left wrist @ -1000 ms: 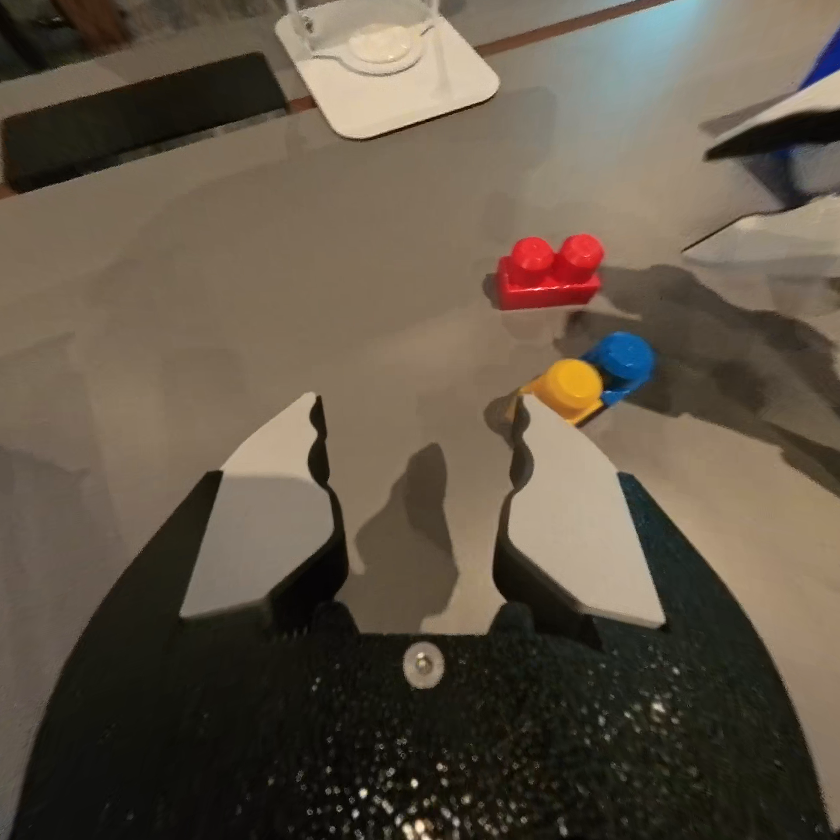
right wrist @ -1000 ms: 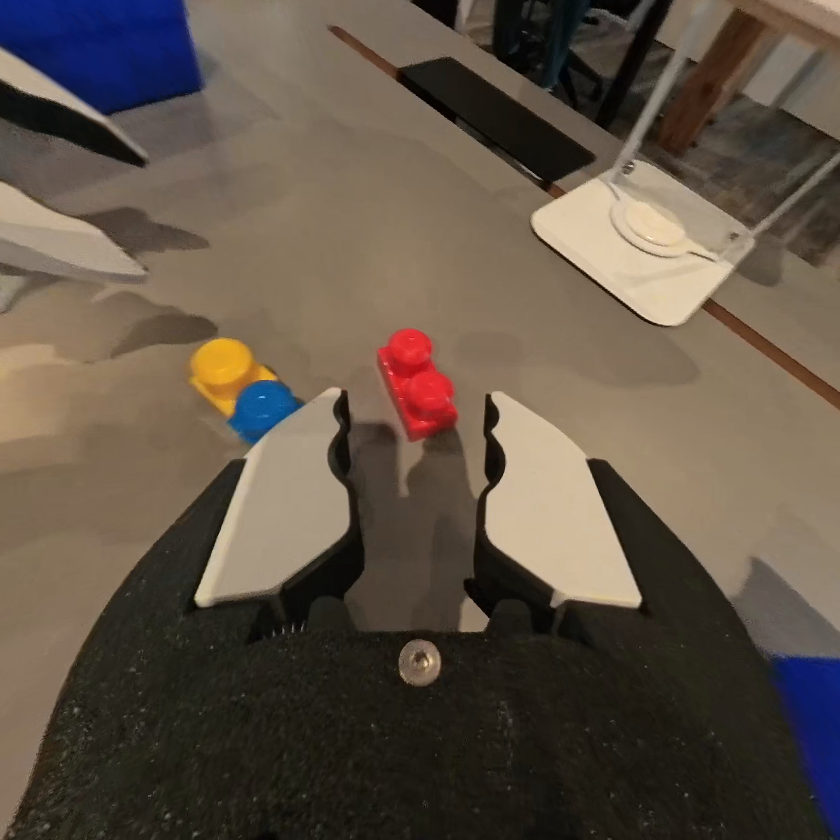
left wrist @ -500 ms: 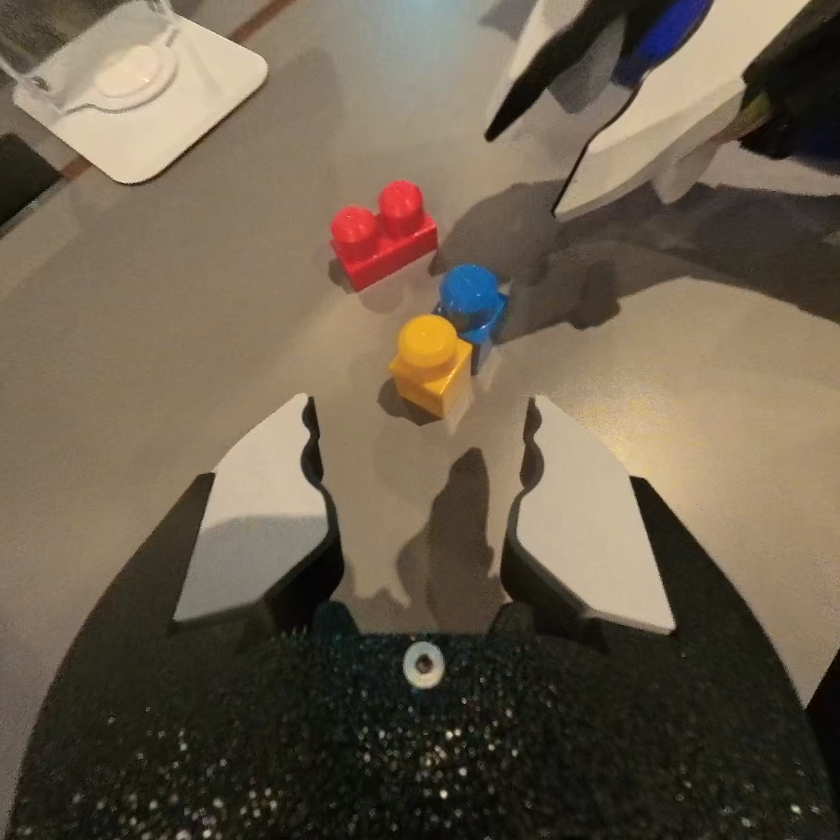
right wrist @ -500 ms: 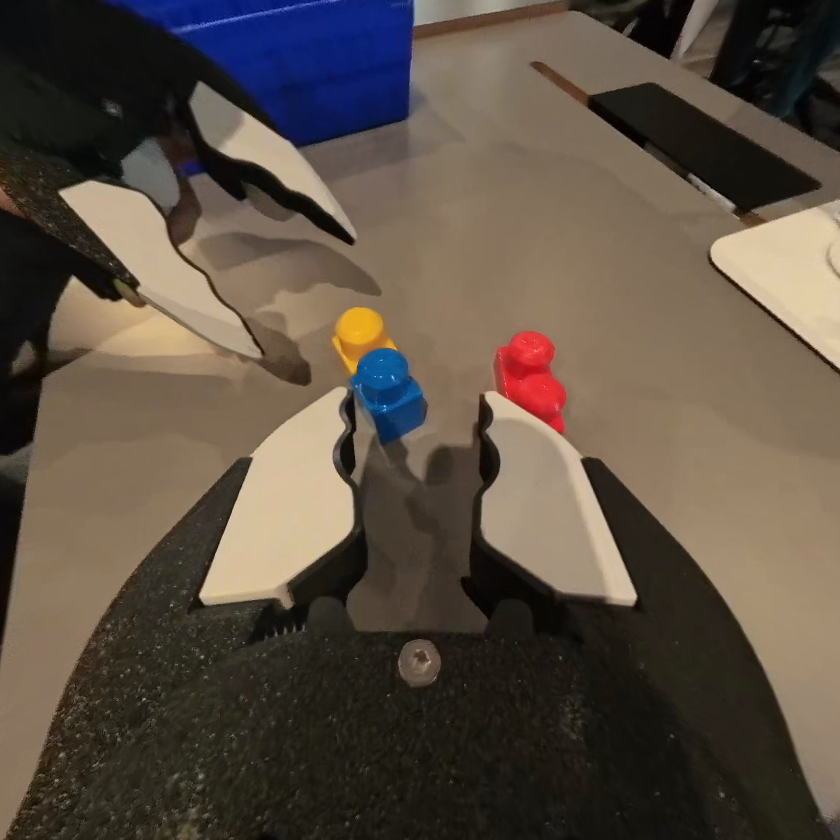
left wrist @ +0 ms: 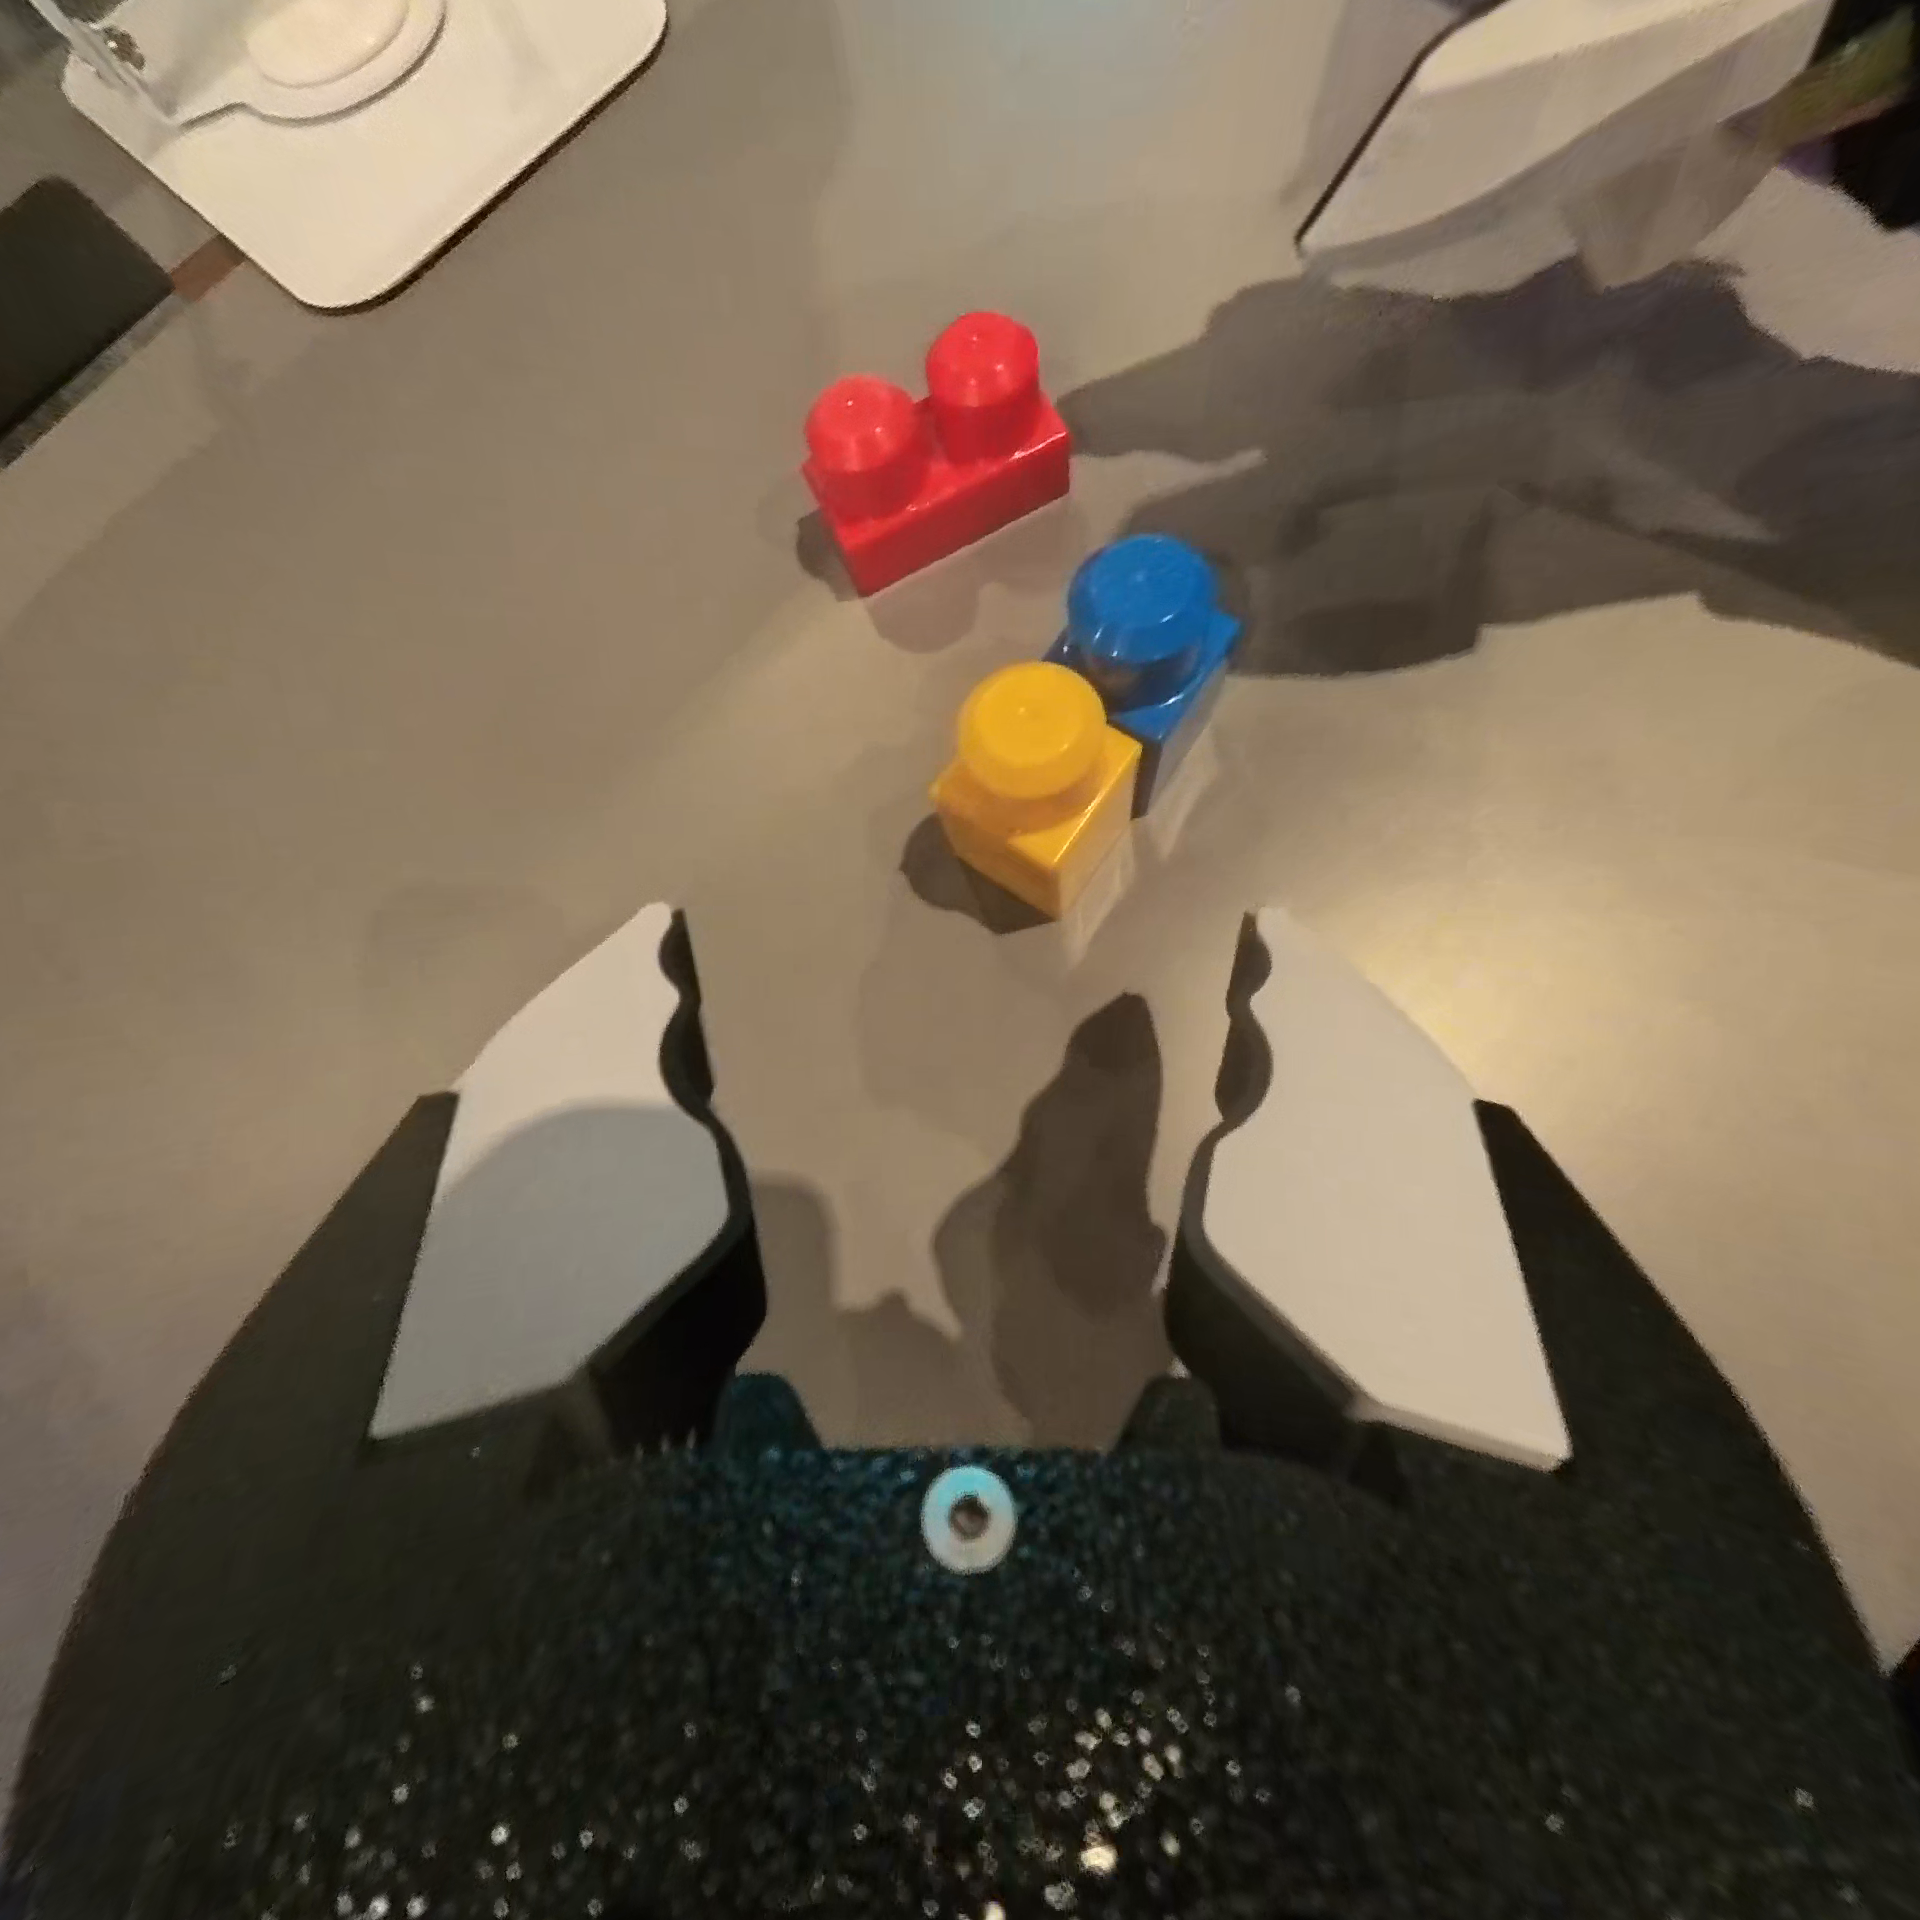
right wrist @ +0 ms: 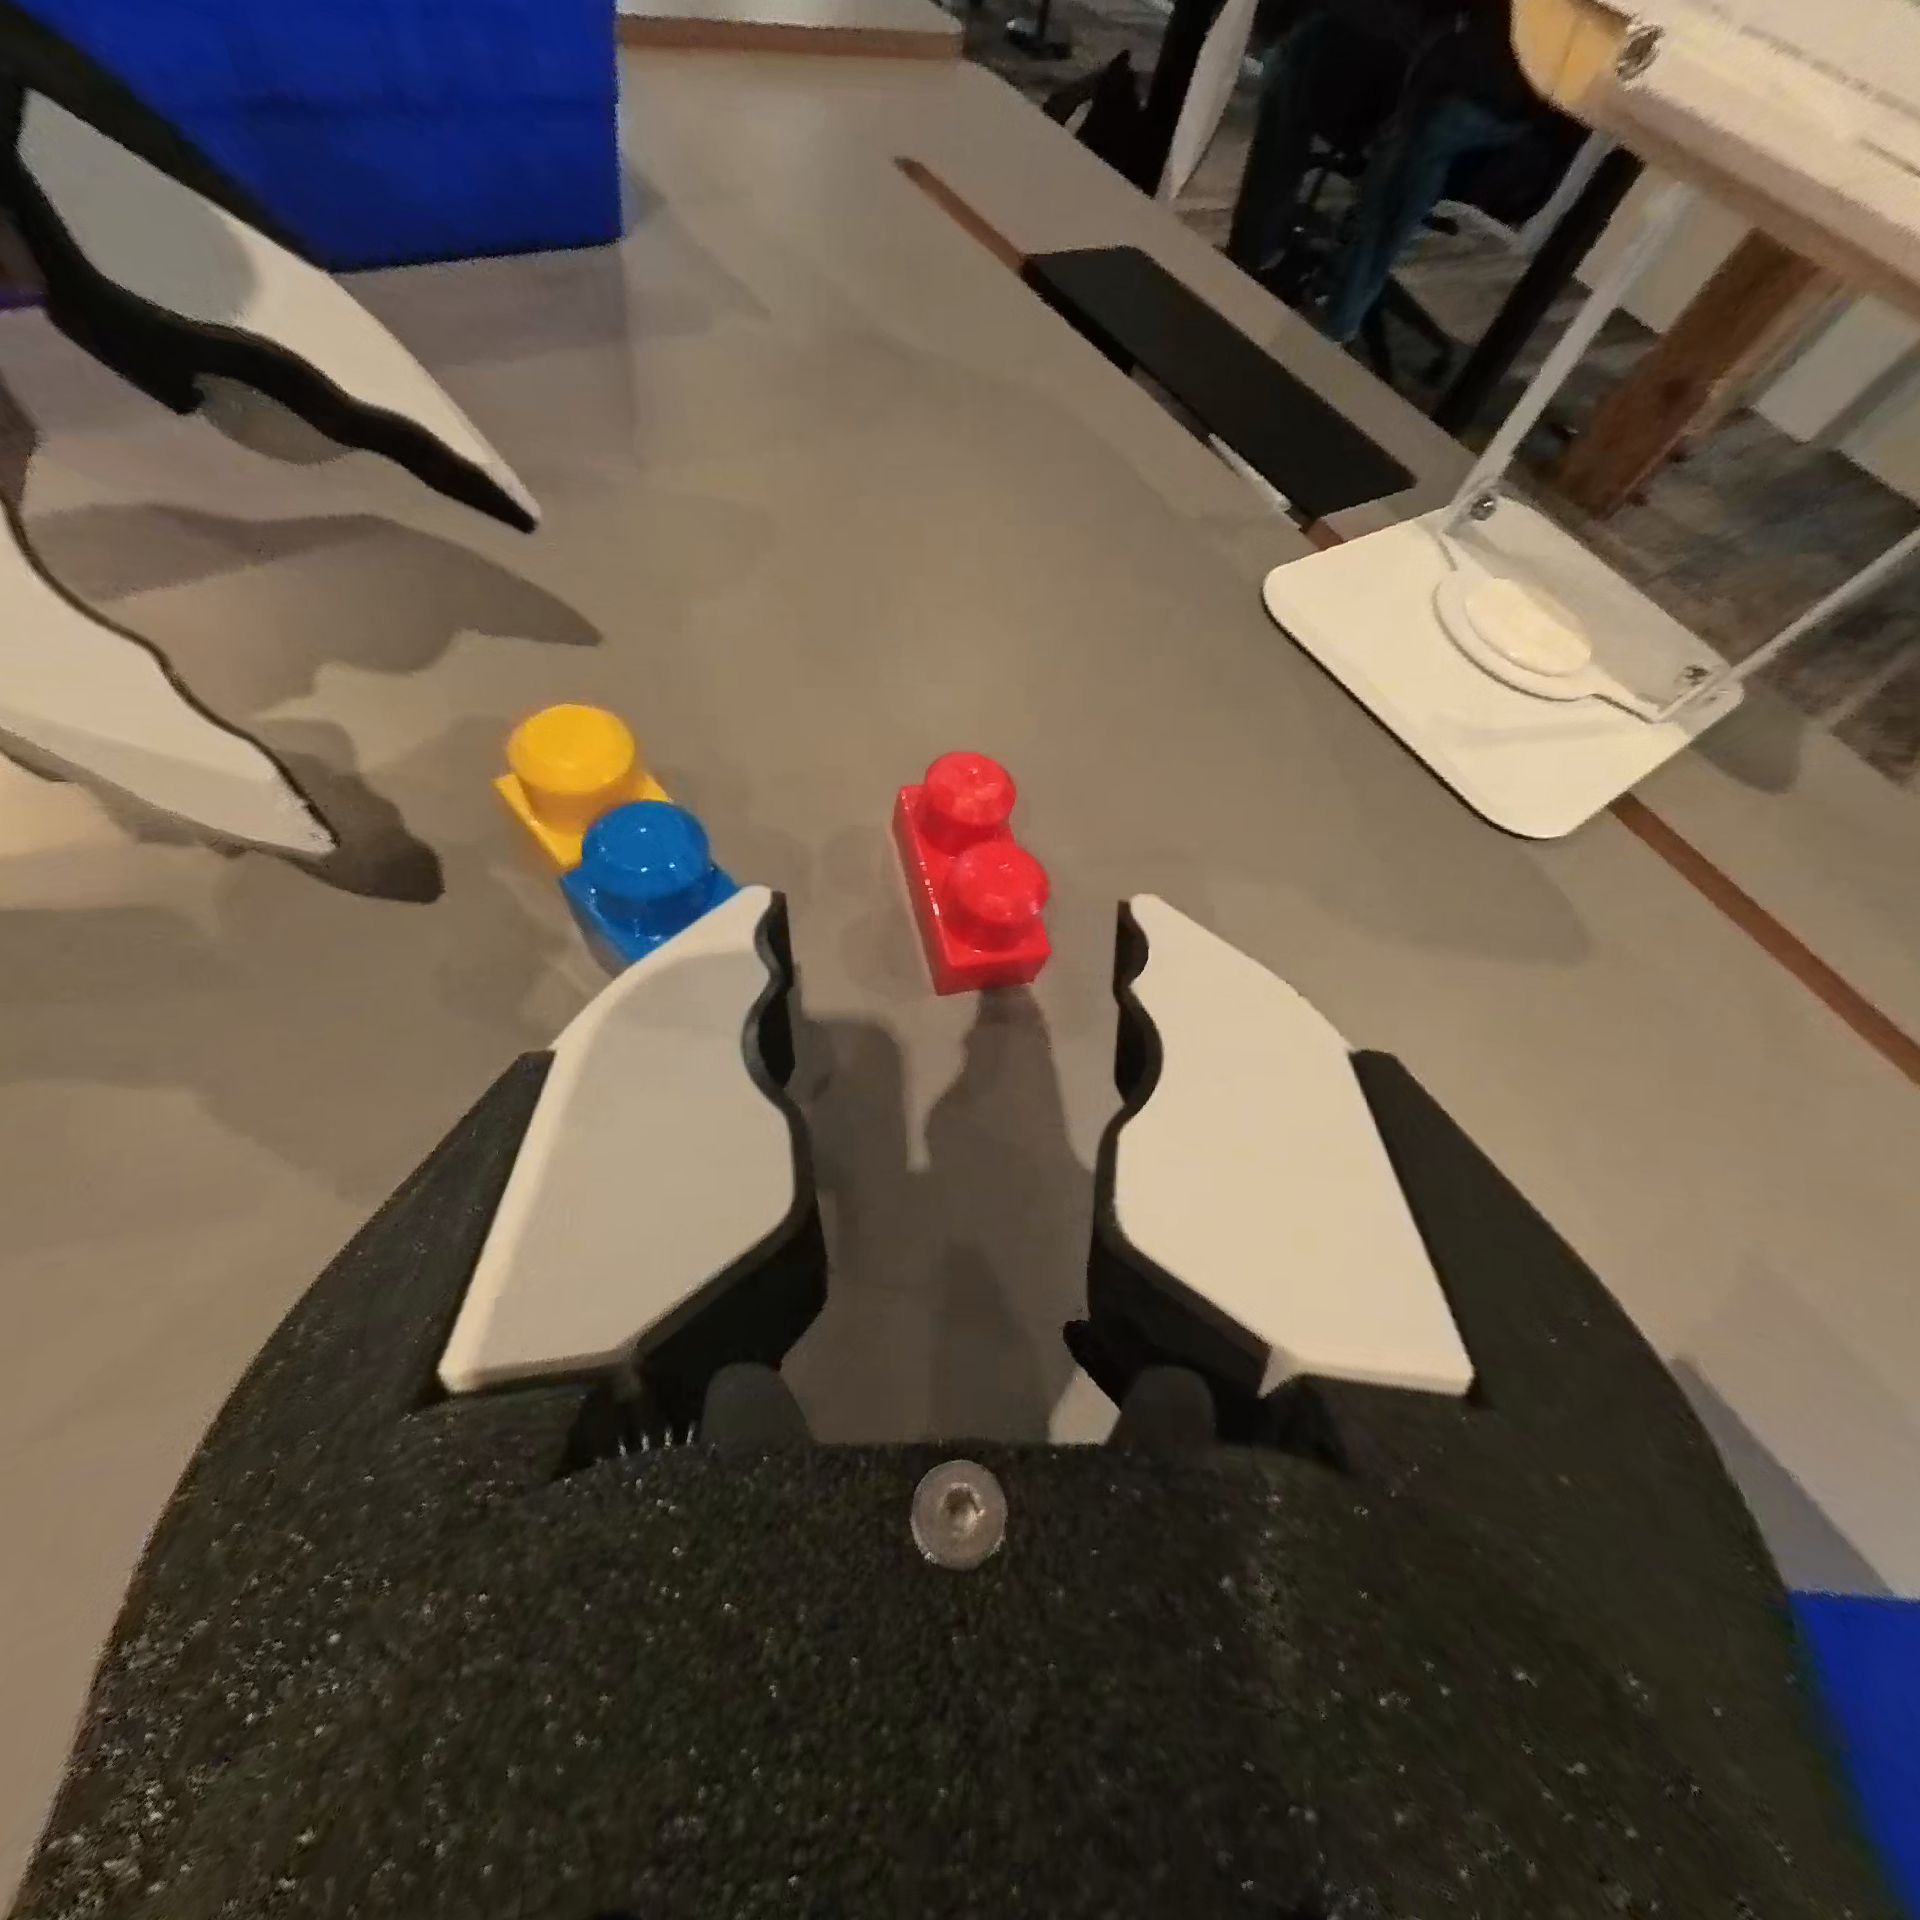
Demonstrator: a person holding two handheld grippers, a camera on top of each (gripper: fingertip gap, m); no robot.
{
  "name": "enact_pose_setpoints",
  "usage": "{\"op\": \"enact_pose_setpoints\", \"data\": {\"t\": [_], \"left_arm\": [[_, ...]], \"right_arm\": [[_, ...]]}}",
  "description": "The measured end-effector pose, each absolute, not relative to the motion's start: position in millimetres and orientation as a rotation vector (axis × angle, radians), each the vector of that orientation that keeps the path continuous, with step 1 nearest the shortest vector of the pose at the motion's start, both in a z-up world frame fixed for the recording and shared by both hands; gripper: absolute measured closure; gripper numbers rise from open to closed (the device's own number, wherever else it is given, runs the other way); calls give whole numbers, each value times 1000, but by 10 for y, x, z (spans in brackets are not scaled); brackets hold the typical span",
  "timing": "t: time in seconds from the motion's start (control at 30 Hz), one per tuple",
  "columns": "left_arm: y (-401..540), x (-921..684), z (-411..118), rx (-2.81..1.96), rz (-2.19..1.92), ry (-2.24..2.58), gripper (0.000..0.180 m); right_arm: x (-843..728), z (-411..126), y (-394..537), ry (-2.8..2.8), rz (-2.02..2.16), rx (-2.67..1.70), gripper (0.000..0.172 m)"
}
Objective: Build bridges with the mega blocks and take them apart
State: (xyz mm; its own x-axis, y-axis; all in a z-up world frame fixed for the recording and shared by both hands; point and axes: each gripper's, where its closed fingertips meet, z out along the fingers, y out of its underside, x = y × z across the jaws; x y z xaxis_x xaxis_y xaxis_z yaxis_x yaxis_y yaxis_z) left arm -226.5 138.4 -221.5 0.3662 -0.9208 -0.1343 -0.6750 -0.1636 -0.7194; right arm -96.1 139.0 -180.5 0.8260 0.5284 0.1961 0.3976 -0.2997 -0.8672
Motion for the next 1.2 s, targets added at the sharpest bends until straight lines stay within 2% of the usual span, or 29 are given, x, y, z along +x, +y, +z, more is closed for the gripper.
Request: {"op": "enact_pose_setpoints", "data": {"t": [0.37, 1.2], "left_arm": [[1404, -2307, -2147, -1919, -401, 1366, 82], [1476, -2328, -1971, -1864, -330, 1312, 74]], "right_arm": [[-717, -1636, 1455, -514, 78, -1879, 112], [-954, -1711, 1430, -637, 111, -1882, 111]]}}
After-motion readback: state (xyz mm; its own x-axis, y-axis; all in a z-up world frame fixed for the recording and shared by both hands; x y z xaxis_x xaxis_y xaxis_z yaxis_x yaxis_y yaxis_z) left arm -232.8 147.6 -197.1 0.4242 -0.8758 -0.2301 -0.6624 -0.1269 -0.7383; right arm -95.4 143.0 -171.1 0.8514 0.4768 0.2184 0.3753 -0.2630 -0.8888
